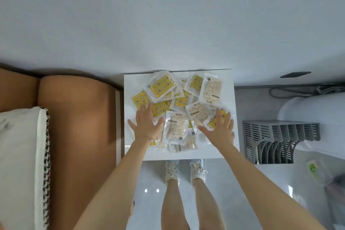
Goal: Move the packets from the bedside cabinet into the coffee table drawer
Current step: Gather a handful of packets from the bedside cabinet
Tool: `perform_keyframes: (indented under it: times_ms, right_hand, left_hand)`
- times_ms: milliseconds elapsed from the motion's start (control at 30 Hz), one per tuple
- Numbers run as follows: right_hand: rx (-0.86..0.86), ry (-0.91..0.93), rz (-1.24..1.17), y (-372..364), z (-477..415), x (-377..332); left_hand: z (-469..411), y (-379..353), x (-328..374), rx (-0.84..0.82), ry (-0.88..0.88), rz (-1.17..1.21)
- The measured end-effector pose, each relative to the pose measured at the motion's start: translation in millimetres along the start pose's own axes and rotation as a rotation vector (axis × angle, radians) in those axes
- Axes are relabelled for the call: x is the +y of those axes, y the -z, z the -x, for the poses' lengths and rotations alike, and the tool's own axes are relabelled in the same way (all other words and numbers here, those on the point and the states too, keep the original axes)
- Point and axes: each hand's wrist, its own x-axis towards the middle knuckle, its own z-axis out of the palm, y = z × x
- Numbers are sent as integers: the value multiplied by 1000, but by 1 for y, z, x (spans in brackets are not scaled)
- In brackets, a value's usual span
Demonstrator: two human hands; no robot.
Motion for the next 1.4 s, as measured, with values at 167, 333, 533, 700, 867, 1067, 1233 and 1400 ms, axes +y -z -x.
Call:
perform_keyframes:
  times_ms: [167, 333, 533, 700, 867, 1067, 1233, 1400]
  right_hand:
    - [19, 12, -68, -17, -10, -7]
    - [108, 95, -281, -22, -10, -9]
    - [237, 29, -549, -17, -7, -4]
    - [251, -172, -782, -21, -13, -3]
    - [257, -199, -780, -24, -12, -12]
    - [122, -113, -649, -31, -2, -17]
    - [91, -83, -464, -32, -3, -17]
    - [130, -28, -331, -27, -7, -13]
  left_hand:
    - [-13, -10, -6, 29, -16, -1]
    - [-12, -17, -7, 55, -32, -2]
    - [-19, -16, -2, 320, -27, 310]
    - [-12, -9, 9, 382, 12, 575]
    - [3, -16, 6, 314, -20, 594]
    - [19, -31, -1, 309, -6, 392]
    - [27, -39, 11, 320, 53, 256]
    - [25, -59, 18, 368, 31, 61]
